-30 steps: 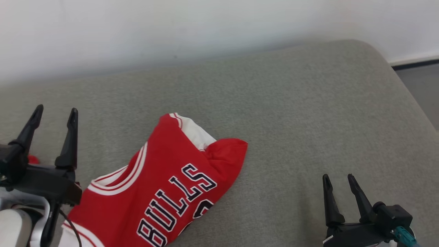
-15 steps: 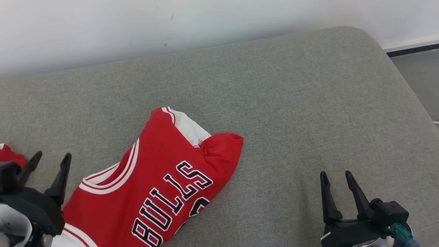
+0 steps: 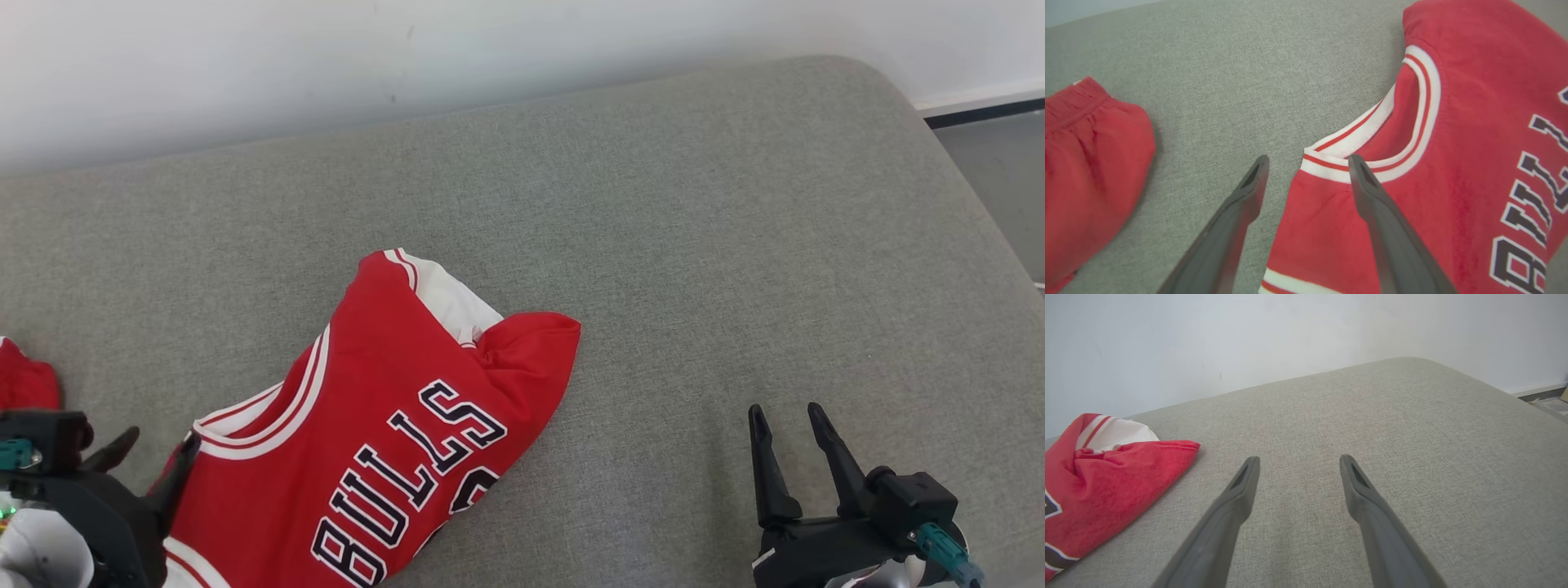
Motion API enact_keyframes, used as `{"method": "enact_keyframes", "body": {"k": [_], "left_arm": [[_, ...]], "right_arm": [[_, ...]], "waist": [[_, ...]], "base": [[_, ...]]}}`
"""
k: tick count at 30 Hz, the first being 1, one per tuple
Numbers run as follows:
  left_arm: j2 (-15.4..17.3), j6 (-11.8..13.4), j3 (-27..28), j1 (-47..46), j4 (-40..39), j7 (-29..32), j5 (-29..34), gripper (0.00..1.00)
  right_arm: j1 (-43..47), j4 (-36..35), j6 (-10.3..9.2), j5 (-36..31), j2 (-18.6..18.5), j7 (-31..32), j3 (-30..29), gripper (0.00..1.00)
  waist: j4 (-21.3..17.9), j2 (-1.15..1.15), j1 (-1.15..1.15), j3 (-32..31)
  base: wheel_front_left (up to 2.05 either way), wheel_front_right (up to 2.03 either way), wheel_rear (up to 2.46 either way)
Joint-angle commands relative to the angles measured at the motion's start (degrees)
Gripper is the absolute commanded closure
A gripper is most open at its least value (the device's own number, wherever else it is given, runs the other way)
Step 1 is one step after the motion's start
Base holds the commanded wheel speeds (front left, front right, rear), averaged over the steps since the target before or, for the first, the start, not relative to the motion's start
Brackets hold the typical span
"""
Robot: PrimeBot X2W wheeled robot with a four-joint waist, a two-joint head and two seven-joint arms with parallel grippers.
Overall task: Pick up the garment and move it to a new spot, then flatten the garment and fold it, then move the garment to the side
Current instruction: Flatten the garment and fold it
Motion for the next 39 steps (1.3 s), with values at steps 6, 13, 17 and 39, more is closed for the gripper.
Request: {"method": "enact_keyframes", "body": {"k": [6,13,17,39], "left_arm": [[-1.37,-0.69,-2.23,-2.35,5.14,-0.13,0.24,0.0],[-3.07,-0.8,-3.93,-3.83,10.67,-0.28,-0.04,0.0],[-3.72,-0.91,-4.76,-3.87,13.93,-0.8,-0.43,0.0],[-5.35,3.61,3.74,-10.43,4.58,-15.89,-3.16,1.0]], "right_arm": [[-0.67,0.51,-0.13,0.26,-0.08,-0.35,0.42,0.0],[-1.11,0.97,-0.13,0.36,-0.07,-0.46,0.89,0.0],[-1.25,1.16,-0.13,0.25,-0.08,-0.44,0.96,0.0],[1.15,0.46,-0.13,-1.2,-0.08,0.27,-1.44,0.0]], "waist": [[-0.55,-0.01,0.0,0.87],[-1.04,-0.01,0.0,1.37],[-1.39,-0.01,0.0,1.53],[3.65,-0.01,0.0,-2.51]], "base": [[0.0,0.0,0.0],[0.0,0.0,0.0],[0.0,0.0,0.0],[0.0,0.0,0.0]]}}
